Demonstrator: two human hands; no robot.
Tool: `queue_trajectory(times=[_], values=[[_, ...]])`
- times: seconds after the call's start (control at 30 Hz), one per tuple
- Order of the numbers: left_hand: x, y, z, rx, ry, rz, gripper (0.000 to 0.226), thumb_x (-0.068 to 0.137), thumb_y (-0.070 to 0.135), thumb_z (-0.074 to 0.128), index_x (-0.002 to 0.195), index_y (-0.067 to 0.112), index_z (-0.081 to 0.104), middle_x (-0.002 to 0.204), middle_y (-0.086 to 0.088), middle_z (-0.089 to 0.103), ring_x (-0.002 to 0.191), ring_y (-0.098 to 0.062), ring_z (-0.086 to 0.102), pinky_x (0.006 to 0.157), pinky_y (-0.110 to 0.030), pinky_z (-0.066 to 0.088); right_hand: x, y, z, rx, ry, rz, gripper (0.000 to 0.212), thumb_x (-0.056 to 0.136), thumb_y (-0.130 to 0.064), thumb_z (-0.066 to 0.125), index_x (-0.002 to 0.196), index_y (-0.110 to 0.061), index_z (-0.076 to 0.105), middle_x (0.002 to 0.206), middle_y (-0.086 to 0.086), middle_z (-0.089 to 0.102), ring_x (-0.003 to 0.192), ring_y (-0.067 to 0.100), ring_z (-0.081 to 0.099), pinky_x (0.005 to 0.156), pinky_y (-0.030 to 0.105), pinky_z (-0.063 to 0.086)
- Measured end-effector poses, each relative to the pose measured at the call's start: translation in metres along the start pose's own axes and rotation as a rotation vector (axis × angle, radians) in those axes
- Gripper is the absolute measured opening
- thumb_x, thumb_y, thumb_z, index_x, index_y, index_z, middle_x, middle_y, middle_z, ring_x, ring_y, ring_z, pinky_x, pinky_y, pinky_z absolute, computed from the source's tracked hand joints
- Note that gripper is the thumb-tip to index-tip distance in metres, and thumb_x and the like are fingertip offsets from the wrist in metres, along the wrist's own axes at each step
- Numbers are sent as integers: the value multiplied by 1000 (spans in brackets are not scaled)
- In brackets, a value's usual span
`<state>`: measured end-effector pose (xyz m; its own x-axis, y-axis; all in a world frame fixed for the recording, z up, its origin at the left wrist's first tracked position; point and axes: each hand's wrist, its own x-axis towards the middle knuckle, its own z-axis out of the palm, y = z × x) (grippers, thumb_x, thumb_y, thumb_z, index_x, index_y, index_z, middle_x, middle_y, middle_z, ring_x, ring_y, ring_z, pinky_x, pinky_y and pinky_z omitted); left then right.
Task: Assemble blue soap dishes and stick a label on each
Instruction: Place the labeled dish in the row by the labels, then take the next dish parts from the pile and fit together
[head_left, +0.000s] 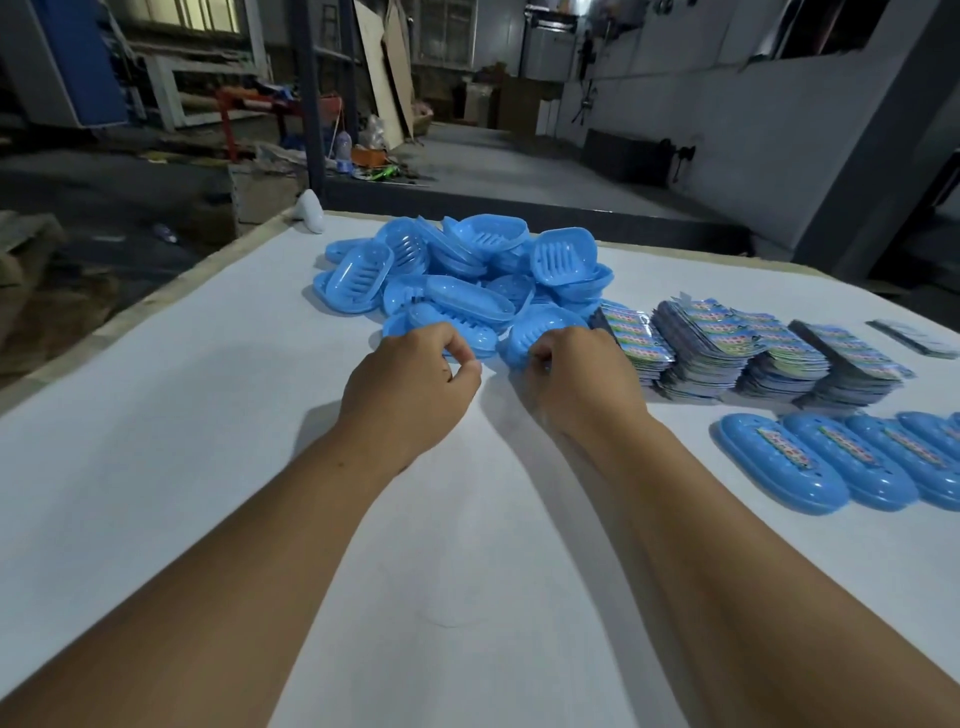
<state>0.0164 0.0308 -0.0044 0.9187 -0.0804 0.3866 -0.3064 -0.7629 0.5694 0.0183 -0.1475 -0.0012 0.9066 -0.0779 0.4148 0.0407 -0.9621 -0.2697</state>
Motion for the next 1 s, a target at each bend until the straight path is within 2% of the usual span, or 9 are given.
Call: queue_trajectory(times=[0.13, 0.27, 0.33, 0.43, 0.53, 0.63, 0.7, 0.9, 1.0], values=[[1, -1, 3, -32, 29, 28, 11, 91, 38, 65, 85, 33, 57, 66, 12, 55, 70, -16, 54, 69, -32, 46, -1, 2, -6, 292, 59, 99, 12, 82, -17, 65, 76, -11, 73, 73, 4, 71, 73, 26, 64, 65, 35, 52], [0, -2, 5, -81, 40, 59, 10, 90, 38, 68, 91, 36, 58, 76, 14, 55, 66, -1, 52, 69, -28, 40, 0, 11, -11, 636, 40, 243, 18, 86, -23, 76, 68, -22, 76, 70, -6, 74, 53, 2, 59, 45, 18, 45], [-1, -1, 6, -94, 43, 70, 11, 89, 37, 69, 93, 36, 59, 81, 14, 56, 66, 1, 51, 70, -28, 40, -1, 14, -12, 772, 44, 303, 22, 86, -25, 80, 65, -30, 75, 68, -16, 73, 51, -4, 59, 45, 13, 44], [-3, 1, 5, -114, 55, 99, 18, 88, 33, 73, 102, 31, 62, 96, 13, 58, 70, -1, 53, 75, -32, 49, 0, 15, -16, 864, 129, 341, 13, 89, -26, 77, 76, -28, 76, 65, -21, 71, 57, -6, 61, 62, 20, 50], [-5, 4, 2, -143, 68, 134, 49, 85, 34, 78, 128, 27, 57, 128, 7, 53, 101, -14, 61, 92, -41, 53, -1, 7, -25, 924, 186, 309, 13, 93, -24, 69, 81, -23, 73, 66, -14, 71, 63, 0, 62, 69, 29, 54], [-5, 8, -2, -115, 112, 200, 81, 80, 40, 83, 148, 23, 41, 152, 2, 40, 136, -19, 44, 110, -42, 43, -5, -2, -36, 1092, 51, 264, 17, 98, -17, 63, 84, -17, 72, 71, -5, 70, 66, 8, 62, 67, 26, 54], [-4, 13, -6, -93, 128, 207, 93, 79, 45, 83, 153, 23, 33, 159, 2, 34, 145, -18, 33, 115, -42, 36, -9, -6, -42, 1232, -123, 243, 18, 99, -15, 60, 86, -14, 73, 76, -3, 69, 62, 11, 57, 58, 23, 47], [-8, 15, -12, -297, 13, 169, 82, 78, 49, 82, 147, 32, 42, 139, 16, 53, 124, -7, 52, 104, -41, 49, -14, -5, -52, 1504, -378, 353, 11, 100, -12, 54, 96, -11, 63, 73, -1, 54, 58, 10, 43, 47, 19, 29], [-8, 14, -13, -301, -6, 149, 81, 74, 50, 85, 143, 32, 47, 128, 15, 58, 114, -5, 56, 100, -36, 50, -15, 0, -55, 1480, -459, 418, 10, 99, -17, 55, 100, -14, 65, 70, -3, 61, 56, 9, 45, 47, 19, 30]])
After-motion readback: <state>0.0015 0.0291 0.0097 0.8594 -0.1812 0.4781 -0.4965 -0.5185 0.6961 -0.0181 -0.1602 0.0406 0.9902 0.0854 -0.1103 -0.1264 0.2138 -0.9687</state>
